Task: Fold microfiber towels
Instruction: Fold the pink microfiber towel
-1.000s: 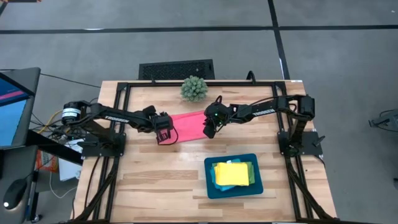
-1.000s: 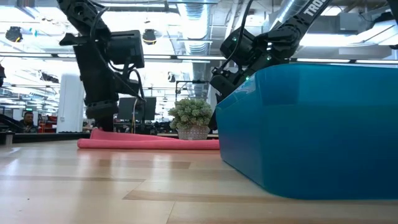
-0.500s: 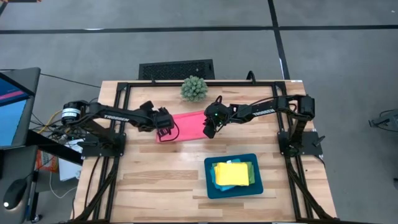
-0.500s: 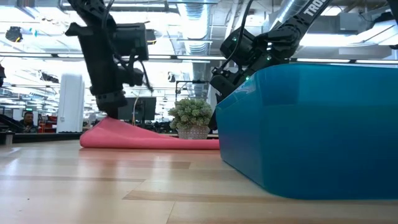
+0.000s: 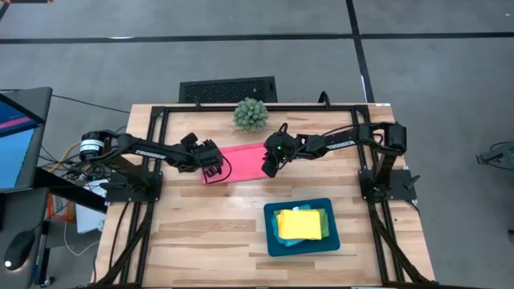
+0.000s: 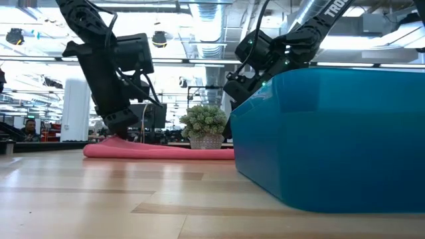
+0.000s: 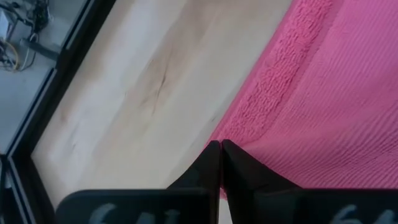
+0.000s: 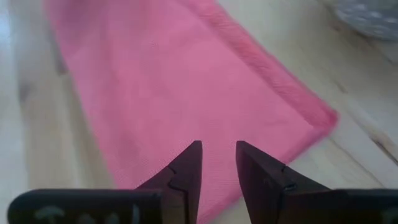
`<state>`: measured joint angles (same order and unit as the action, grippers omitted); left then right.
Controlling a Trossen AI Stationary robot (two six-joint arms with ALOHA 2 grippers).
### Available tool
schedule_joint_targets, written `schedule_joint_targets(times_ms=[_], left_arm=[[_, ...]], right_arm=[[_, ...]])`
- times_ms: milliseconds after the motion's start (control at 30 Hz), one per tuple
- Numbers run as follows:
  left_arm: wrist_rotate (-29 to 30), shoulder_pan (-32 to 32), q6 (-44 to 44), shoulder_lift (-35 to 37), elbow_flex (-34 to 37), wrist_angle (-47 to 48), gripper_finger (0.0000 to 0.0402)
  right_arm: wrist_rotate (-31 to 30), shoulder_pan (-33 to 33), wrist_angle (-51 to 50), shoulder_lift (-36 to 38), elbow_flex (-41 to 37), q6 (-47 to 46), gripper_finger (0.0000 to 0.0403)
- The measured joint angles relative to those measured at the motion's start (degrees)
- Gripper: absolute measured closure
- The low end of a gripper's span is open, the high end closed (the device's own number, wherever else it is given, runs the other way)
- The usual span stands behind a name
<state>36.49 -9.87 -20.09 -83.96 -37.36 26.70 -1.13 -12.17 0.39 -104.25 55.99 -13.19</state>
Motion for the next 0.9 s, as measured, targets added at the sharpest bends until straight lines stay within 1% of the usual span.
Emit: schedule_joint_targets(times_ms=[100, 200, 267, 367, 467, 567, 800, 900], left_arm=[[0.22, 0.02, 0.70, 0.00, 0.00, -0.86, 0.0401], [0.52, 0.02, 0.71, 0.00, 0.00, -0.79, 0.0401], [0.57, 0.02, 0.69, -0.01, 0.00, -0.78, 0.0401], [0.65, 0.02, 0.68, -0.02, 0.00, -0.81, 0.0401], [0.65, 0.02, 0.64, -0.02, 0.00, -0.95, 0.0401], [0.64, 0.02, 0.64, -0.02, 0.00, -0.97, 0.0401], [0.24, 0.02, 0.93, -0.04, 0.00, -0.94, 0.0401], [0.24, 0.02, 0.94, -0.04, 0.00, -0.94, 0.0401]], right_arm=[[-2.38, -0.77, -0.66, 0.00, 0.06, -2.48, 0.0280], [-2.40, -1.75, -7.62, 0.44, 2.51, -3.15, 0.0280], [-2.59, -1.89, -12.48, 0.66, 4.88, -1.15, 0.0280], [-4.77, -1.72, -17.99, 1.33, 6.39, 2.43, 0.0280], [-5.80, -2.02, -17.86, 1.24, 6.56, 2.89, 0.0280], [-3.62, -2.90, -16.58, -0.47, 6.56, 1.60, 0.0276], [-2.99, -4.44, -12.91, -4.88, 6.54, -3.13, 0.0246], [-2.80, -4.47, -10.90, -6.54, 6.53, -3.37, 0.0236]])
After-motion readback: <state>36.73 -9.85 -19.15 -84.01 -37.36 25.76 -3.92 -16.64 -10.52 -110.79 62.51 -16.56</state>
